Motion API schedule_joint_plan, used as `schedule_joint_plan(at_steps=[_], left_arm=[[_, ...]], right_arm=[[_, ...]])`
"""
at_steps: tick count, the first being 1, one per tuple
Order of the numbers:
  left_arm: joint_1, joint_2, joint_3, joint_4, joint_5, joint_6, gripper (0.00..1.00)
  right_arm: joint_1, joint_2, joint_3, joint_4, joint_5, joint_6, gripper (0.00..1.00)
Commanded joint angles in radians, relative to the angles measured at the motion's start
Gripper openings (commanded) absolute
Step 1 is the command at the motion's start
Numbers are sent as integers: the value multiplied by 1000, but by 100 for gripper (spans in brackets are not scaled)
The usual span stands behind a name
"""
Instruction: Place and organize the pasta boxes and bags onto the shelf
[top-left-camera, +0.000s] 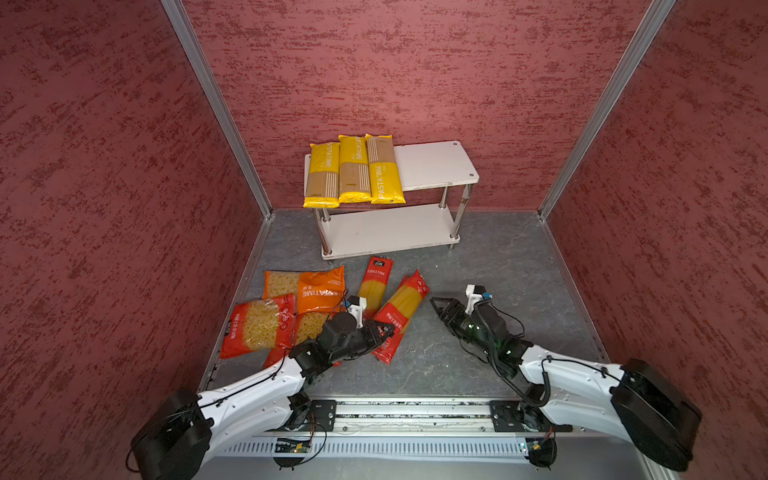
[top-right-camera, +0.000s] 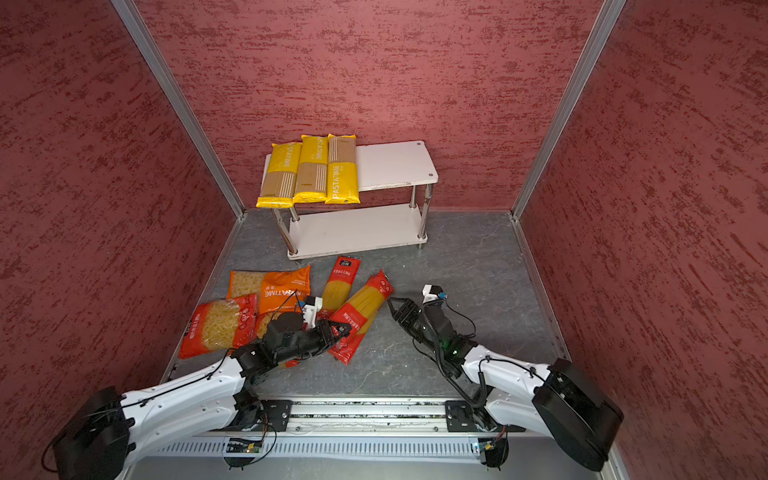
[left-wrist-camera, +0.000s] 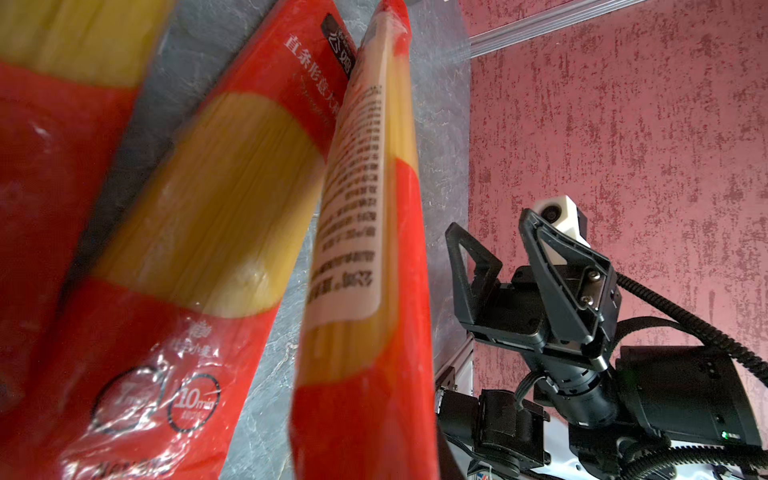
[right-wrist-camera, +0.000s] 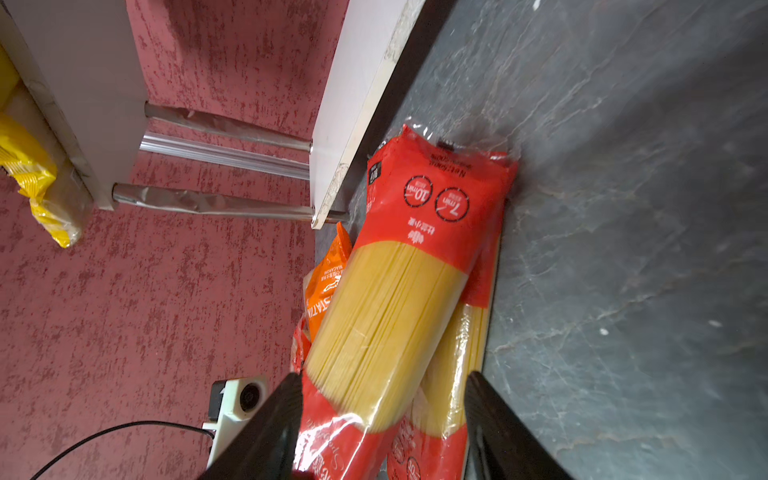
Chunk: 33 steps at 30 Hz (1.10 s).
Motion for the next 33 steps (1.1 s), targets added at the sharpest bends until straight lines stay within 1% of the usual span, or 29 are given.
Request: schedule_joint_plan(at_steps=[1, 4, 10, 13, 16, 17, 20, 22, 23, 25, 26, 27, 29, 31, 33], left_arm=[[-51, -22, 25, 331, -205, 8, 0], [-96, -10, 45, 392, -268, 69, 0], [-162, 32, 51, 510, -339, 118, 1], [-174, 64, 65, 566, -321, 137, 2], [-174, 90, 90, 570, -290, 144, 2], [-171, 91, 97, 555, -280, 145, 2], [-138, 61, 119, 429, -235, 151, 3], [-84, 40, 144, 310, -147, 151, 3], [-37, 28, 165, 224, -76, 155, 3], [51, 17, 212, 95, 76, 183, 5], [100, 18, 241, 36, 177, 217, 6], [142, 21, 277, -28, 251, 254, 6], [214, 28, 359, -186, 379, 372, 6], [269, 32, 431, -334, 451, 497, 6], [313, 34, 492, -449, 512, 613, 6]], right_arm=[[31, 49, -23, 206, 38, 65, 65], [38, 109, -19, 296, 27, 89, 65], [51, 232, 10, 496, -10, 116, 65], [58, 294, 38, 570, -34, 128, 65], [60, 354, 53, 636, -48, 144, 65], [59, 363, 45, 653, -41, 155, 65], [59, 352, -6, 645, 19, 183, 65], [55, 321, -31, 610, 31, 169, 65], [48, 310, -33, 556, 20, 149, 65], [42, 234, -32, 423, 22, 96, 66], [38, 197, -26, 336, 22, 51, 66], [33, 165, -20, 261, 20, 4, 66], [20, 73, -6, 100, 22, -135, 65], [6, -31, 23, -73, 46, -284, 65], [4, -137, 57, -211, 82, -470, 65]])
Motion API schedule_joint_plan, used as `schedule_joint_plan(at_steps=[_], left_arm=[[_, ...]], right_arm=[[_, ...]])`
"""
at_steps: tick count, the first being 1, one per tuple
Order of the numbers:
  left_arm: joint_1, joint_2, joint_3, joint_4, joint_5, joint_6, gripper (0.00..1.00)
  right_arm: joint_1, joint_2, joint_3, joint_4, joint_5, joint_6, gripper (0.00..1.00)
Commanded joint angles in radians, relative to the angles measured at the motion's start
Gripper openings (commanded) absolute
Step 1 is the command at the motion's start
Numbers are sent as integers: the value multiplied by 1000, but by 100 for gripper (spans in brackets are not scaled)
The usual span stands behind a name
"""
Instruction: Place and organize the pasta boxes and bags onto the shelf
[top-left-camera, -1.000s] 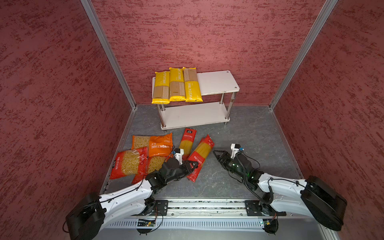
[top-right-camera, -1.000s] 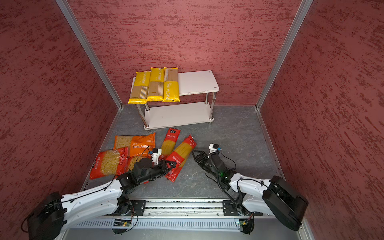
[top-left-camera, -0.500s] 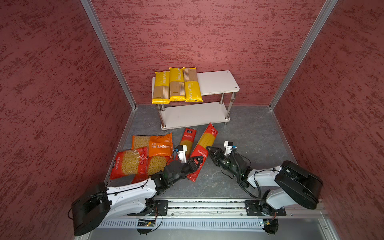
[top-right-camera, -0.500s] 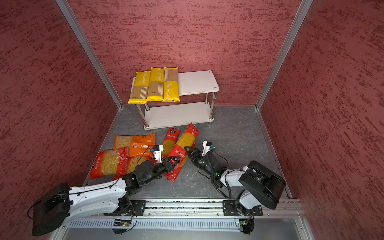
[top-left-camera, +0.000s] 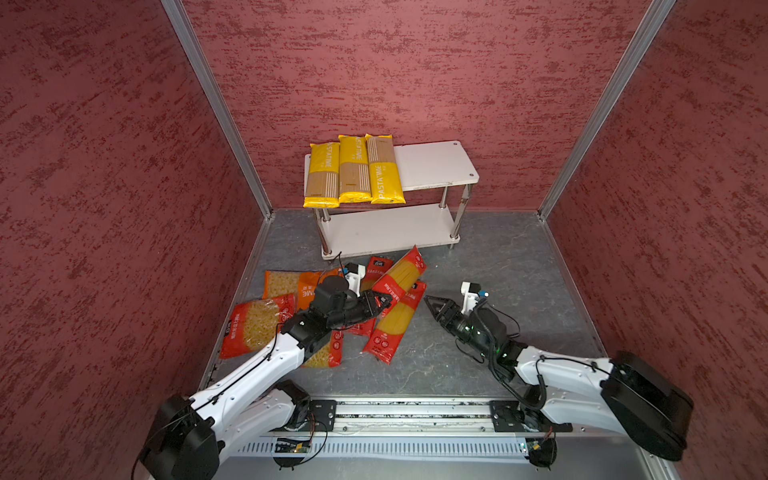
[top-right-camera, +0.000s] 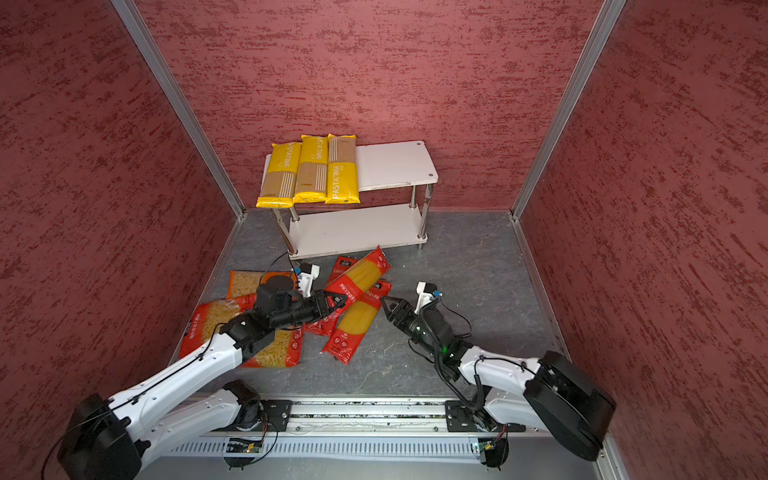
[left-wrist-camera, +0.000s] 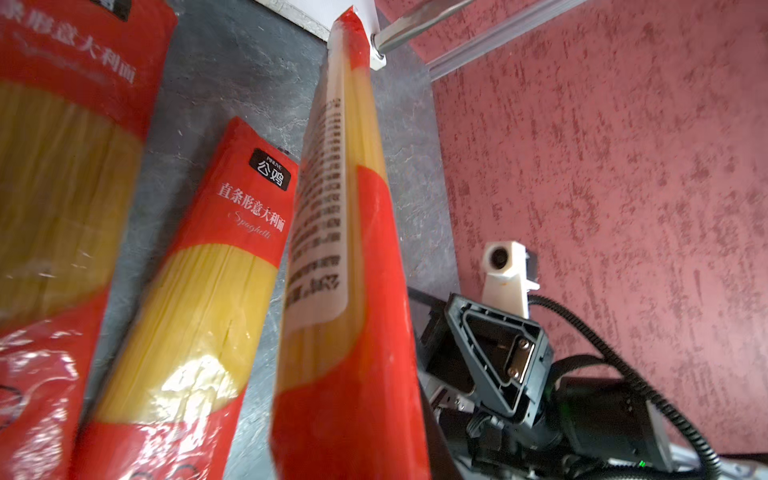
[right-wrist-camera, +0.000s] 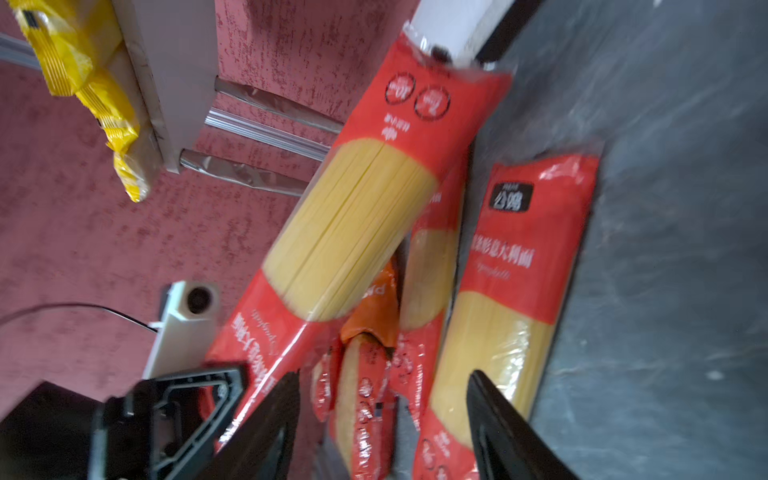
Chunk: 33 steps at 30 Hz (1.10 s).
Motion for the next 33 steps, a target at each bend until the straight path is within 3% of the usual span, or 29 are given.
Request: schedule_joint_plan(at_steps=[1, 4, 7, 12, 16, 20, 23, 33], left_arm=[[49, -34, 147, -132, 247, 317, 5], [57, -36, 246, -272, 281, 505, 5], [55, -10, 319, -381, 308, 658, 5], [36, 1, 385, -494, 233, 892, 5], [-9, -3, 398, -516, 120, 1049, 3], [-74, -6, 402, -558, 52, 1186, 2], [-102, -7, 406, -559, 13, 1249, 1], [-120, 16, 435, -551, 15, 1288, 0]], right_arm=[[-10, -151, 77, -334, 66, -421, 65], [-14, -240, 145, -457, 12, -752, 63], [-33, -227, 275, -620, -89, -992, 66], [-61, -140, 477, -828, -334, -1314, 71], [-62, -43, 648, -994, -334, -1491, 73], [-64, 62, 814, -1172, -338, -1625, 73], [-64, 118, 888, -1260, -414, -1681, 74], [-65, 153, 827, -1263, -654, -1647, 70]])
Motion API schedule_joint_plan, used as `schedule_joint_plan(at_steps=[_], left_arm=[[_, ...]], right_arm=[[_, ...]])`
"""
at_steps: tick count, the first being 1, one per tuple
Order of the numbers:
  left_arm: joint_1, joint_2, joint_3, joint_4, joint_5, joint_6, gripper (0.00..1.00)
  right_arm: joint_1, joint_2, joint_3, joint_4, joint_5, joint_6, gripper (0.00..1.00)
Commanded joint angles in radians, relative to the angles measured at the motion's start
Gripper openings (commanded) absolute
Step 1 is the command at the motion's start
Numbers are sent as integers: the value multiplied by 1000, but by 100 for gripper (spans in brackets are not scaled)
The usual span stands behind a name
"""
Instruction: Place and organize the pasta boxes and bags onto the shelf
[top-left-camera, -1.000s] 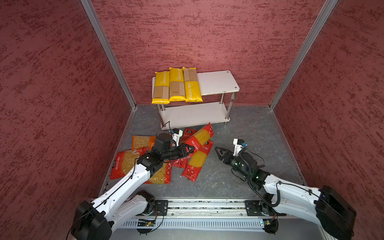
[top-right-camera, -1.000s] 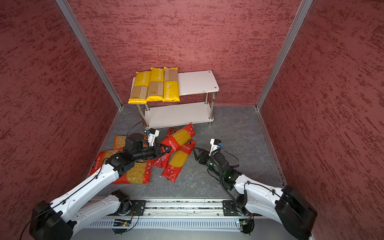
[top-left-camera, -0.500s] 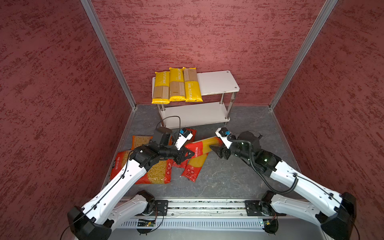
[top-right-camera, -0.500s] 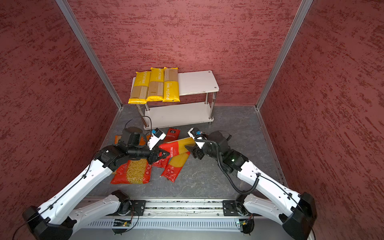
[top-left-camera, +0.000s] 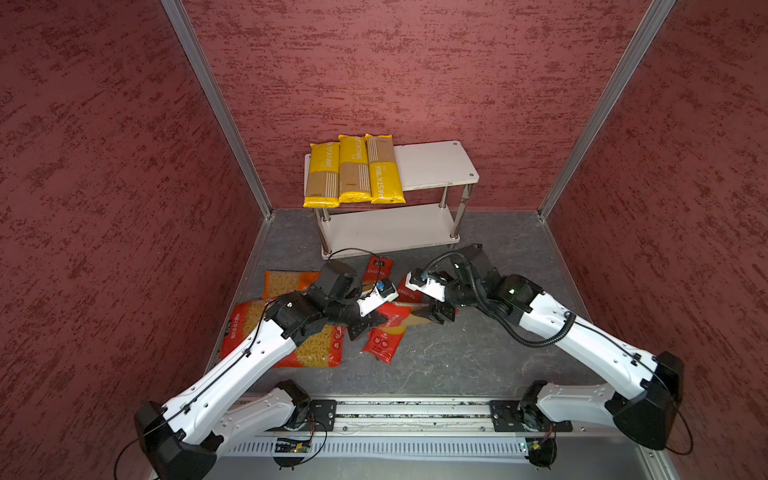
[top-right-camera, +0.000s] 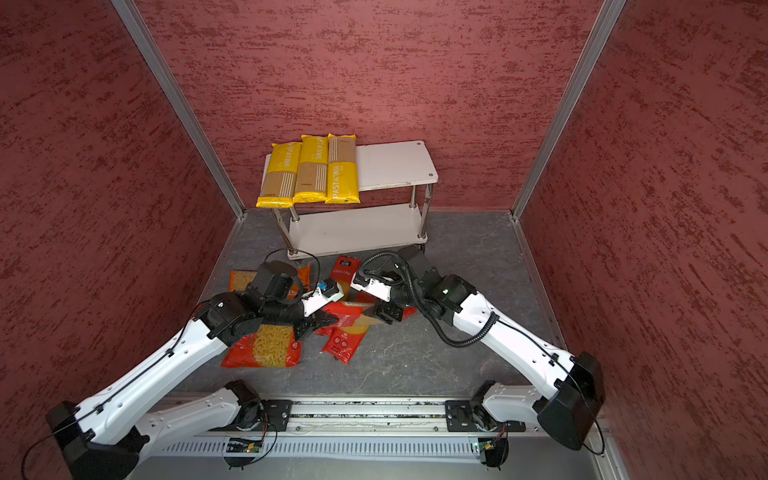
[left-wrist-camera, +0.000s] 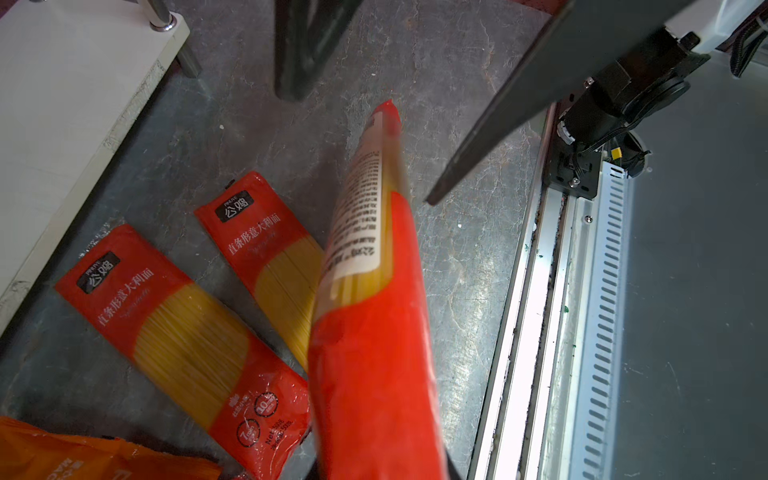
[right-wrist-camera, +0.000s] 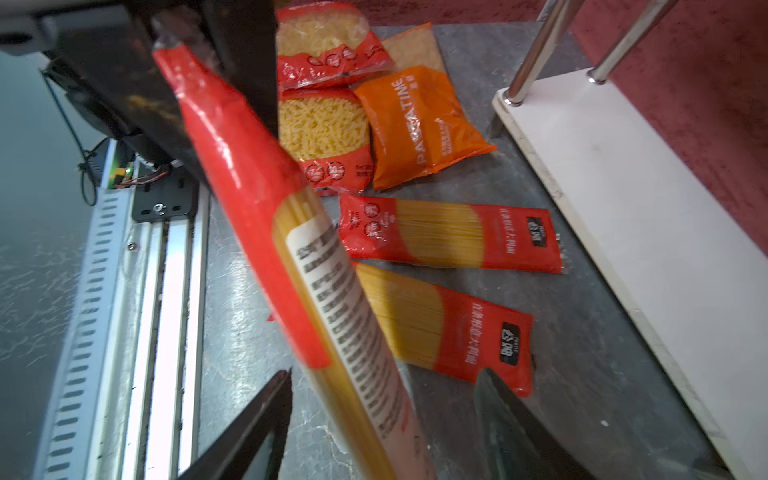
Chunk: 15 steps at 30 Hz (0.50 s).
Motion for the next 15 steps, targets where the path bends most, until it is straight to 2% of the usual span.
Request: schedule_joint_plan(at_steps=[1, 6, 9, 12, 15], left_arm=[[-6, -13, 68, 144, 40, 41, 0], [-32, -17, 78, 149, 55, 59, 0], [-42, -1, 89, 144, 49, 66, 0], [-52, 18, 105, 145, 23, 64, 0], [-55, 28, 117, 157, 2, 51, 0]], right_arm=[[-5, -9, -47, -1, -115, -11, 70], [-5, -20, -141, 129, -100, 4, 72], [-6, 10, -152, 175, -141, 22, 71], [-5, 48, -156, 189, -178, 38, 63], [-5, 52, -185, 231, -180, 62, 44]])
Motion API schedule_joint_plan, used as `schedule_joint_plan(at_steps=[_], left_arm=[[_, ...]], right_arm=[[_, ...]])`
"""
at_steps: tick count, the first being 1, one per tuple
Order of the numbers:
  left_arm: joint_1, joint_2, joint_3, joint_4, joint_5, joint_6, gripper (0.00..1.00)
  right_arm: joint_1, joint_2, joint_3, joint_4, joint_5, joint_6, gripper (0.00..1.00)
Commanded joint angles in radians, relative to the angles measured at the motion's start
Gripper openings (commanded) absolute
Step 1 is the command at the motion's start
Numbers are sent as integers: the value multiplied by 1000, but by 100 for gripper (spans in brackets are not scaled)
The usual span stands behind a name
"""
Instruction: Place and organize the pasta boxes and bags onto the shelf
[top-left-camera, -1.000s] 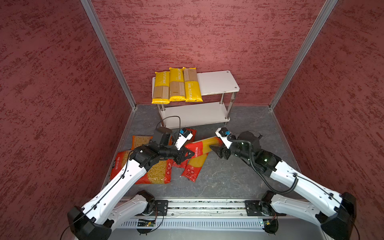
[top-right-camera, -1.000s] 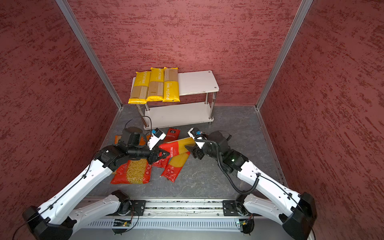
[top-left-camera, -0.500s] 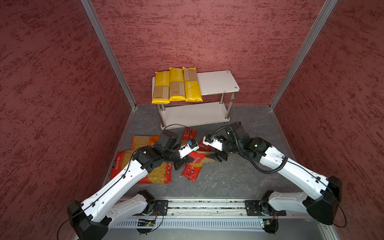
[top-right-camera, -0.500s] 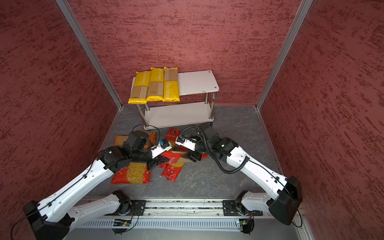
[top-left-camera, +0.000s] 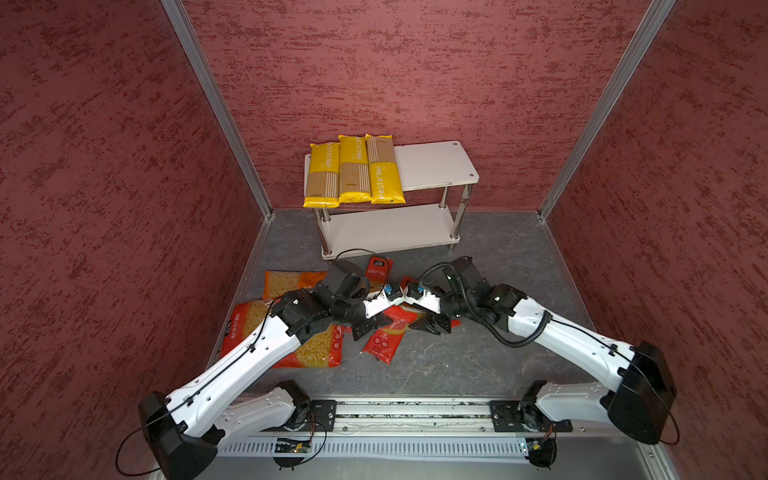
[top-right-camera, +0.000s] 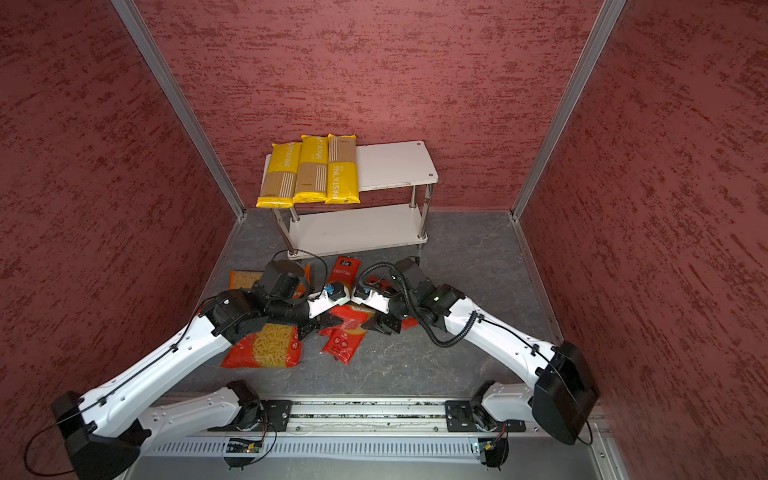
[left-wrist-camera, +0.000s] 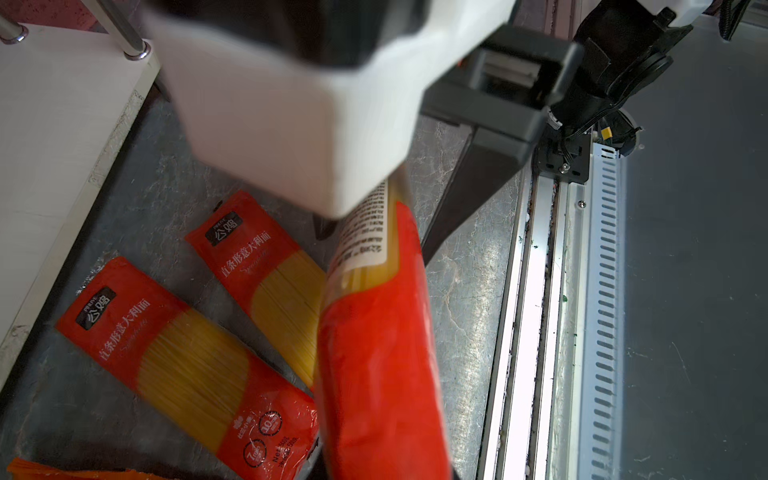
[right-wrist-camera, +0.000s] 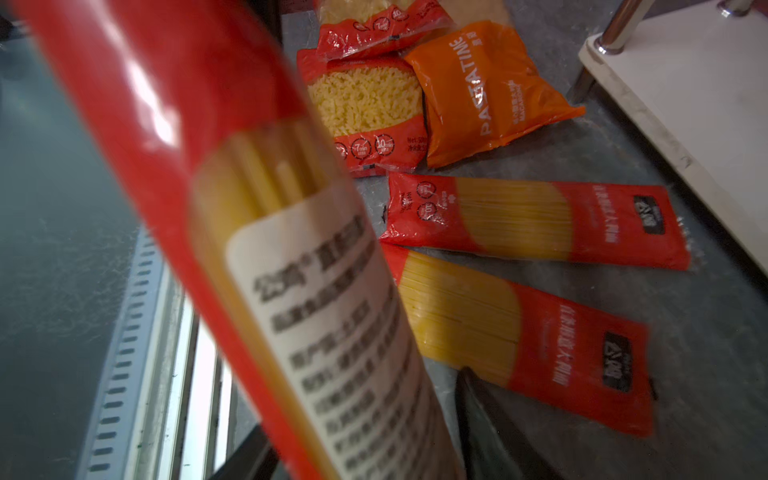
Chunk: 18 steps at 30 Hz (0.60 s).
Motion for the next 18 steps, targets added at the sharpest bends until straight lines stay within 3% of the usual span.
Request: schedule_joint_plan(at_steps=[1, 4, 10, 18], left_arm=[[-3, -13, 68, 171, 13, 2, 0], [-3, 0, 71, 172, 14, -5, 1], [-5, 34, 80, 160, 24, -23, 12], [24, 18, 130, 89, -3, -33, 53]], right_arm=[[-6, -6, -40, 89, -72, 32, 40], [-6, -28, -90, 189, -94, 89, 28], [-6, -61, -207, 382, -118, 164, 16], [-17, -94, -256, 478, -129, 189, 5]])
